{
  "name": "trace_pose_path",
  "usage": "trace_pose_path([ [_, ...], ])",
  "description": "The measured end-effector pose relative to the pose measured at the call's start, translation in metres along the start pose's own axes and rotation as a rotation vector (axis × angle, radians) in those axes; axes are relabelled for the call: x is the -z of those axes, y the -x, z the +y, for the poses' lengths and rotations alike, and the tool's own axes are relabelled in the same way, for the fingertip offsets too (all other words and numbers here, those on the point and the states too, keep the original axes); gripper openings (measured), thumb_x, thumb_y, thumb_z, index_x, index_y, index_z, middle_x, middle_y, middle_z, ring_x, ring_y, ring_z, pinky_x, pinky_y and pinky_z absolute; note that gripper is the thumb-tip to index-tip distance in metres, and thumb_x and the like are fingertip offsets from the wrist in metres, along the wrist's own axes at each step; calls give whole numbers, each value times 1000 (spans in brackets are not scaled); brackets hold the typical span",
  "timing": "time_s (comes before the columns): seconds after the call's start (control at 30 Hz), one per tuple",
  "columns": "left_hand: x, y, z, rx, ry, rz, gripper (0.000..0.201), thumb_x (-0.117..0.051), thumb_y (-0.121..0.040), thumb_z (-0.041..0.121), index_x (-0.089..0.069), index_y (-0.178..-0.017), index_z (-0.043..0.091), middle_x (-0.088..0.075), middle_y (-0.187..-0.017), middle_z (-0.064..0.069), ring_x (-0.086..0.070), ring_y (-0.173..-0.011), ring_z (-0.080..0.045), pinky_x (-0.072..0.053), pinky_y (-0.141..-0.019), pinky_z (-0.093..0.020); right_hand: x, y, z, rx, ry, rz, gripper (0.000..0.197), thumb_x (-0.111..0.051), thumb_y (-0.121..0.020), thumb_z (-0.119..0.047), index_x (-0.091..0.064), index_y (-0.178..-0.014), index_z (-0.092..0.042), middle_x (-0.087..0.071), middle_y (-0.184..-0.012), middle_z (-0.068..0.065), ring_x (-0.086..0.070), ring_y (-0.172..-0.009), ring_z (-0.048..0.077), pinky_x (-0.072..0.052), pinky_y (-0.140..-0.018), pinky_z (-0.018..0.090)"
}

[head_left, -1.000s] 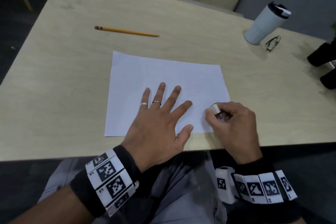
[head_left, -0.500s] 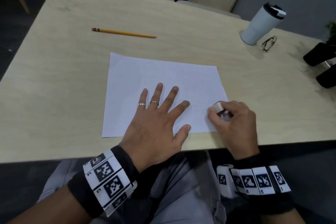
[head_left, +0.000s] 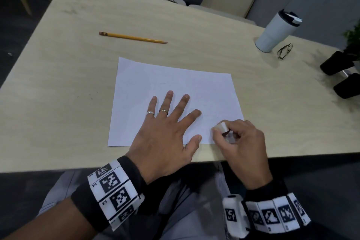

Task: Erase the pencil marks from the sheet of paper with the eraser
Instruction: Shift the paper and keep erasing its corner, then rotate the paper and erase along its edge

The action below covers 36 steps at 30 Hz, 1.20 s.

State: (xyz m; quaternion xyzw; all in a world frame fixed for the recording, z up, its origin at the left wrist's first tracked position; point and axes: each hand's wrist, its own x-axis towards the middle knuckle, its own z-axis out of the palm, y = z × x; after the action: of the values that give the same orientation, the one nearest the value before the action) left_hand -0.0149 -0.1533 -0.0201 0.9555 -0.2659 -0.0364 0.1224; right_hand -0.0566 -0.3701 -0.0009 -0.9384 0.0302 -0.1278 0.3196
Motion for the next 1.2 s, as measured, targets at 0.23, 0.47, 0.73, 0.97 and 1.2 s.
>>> trace_pose_path([
  [0.23,1,0,1,-1,-10,-18,69,-13,-104,69,-8,-167,42,13,-176,3,20,-161,-30,6,-128,-58,4,-6,2,1,68,32,26,-81,-90,-20,-69,-68,-16,-61,-64,-4,-53,-74,20,-48,-69,40],
  [0.47,1,0,1,-6,-9,-17,69,-13,-103,69,-10,-167,42,11,-176,2,17,-161,-31,4,-129,-57,10,-17,14,-35,103,96,23,-80,-90,-23,-71,-70,-16,-64,-66,-6,-55,-74,20,-50,-70,43],
  [0.73,1,0,1,-4,4,-13,69,-14,-103,69,-11,-167,42,10,-176,3,16,-162,-30,5,-129,-57,15,-16,19,-47,42,73,18,-82,-91,-20,-75,-74,-16,-65,-68,-6,-55,-72,17,-50,-70,42],
  [0.97,1,0,1,-4,-6,-21,70,-12,-103,69,-10,-167,42,10,-176,2,17,-161,-30,5,-129,-57,12,-15,21,-36,10,51,18,-82,-90,-22,-76,-74,-18,-64,-67,-7,-54,-71,17,-49,-69,40],
  [1.2,1,0,2,-6,3,-25,68,-11,-103,68,-7,-167,43,14,-176,3,20,-161,-29,7,-129,-56,19,-13,19,-7,33,9,14,-80,-91,-24,-76,-77,-26,-69,-76,-15,-55,-77,14,-45,-70,31],
])
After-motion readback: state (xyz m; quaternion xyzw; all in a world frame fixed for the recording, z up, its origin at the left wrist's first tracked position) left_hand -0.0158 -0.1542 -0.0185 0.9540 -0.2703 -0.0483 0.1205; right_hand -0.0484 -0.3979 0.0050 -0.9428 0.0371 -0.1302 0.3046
